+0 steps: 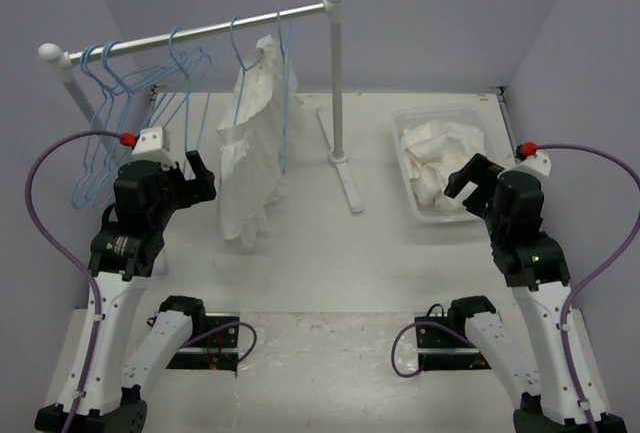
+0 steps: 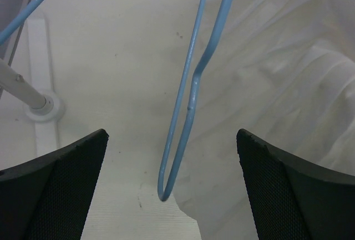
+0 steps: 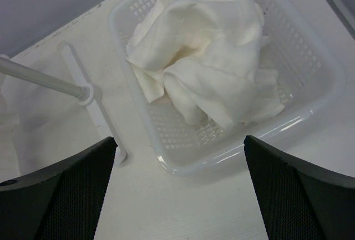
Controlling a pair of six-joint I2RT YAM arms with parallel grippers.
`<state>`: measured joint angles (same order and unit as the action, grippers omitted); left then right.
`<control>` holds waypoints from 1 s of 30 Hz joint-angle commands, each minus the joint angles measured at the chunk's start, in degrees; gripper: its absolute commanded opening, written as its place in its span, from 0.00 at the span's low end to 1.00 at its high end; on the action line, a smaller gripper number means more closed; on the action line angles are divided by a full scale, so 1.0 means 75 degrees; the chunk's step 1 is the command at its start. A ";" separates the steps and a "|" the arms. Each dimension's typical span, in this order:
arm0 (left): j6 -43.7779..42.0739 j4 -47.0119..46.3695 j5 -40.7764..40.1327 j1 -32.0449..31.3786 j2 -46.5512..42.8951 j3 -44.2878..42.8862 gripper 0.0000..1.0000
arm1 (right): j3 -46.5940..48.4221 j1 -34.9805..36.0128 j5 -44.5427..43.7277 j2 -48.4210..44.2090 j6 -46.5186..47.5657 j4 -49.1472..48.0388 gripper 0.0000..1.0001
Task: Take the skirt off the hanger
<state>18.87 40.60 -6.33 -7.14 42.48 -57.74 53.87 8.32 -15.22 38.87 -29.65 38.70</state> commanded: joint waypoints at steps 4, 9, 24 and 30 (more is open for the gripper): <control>0.0284 -0.0269 -0.0514 0.0014 -0.0530 0.0244 1.00 | 0.0131 0.0028 -0.0419 -0.0272 -0.0371 0.0266 0.99; 0.0355 -0.0152 -0.0703 0.0014 -0.0590 0.0292 1.00 | 0.0118 0.0028 -0.0583 -0.0507 -0.0289 0.0289 0.99; 0.0413 -0.0210 -0.0774 0.0014 -0.0777 0.0619 1.00 | 0.0060 0.0028 -0.0490 -0.0976 -0.0195 0.0442 0.99; 0.0413 -0.0233 -0.0703 0.0014 -0.0812 0.0678 1.00 | 0.0049 0.0028 -0.0607 -0.0953 -0.0113 0.0442 0.99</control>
<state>21.06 40.38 -11.57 -7.14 36.73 -52.93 53.87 8.32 -18.46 31.79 -30.83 42.22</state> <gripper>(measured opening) 0.997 0.990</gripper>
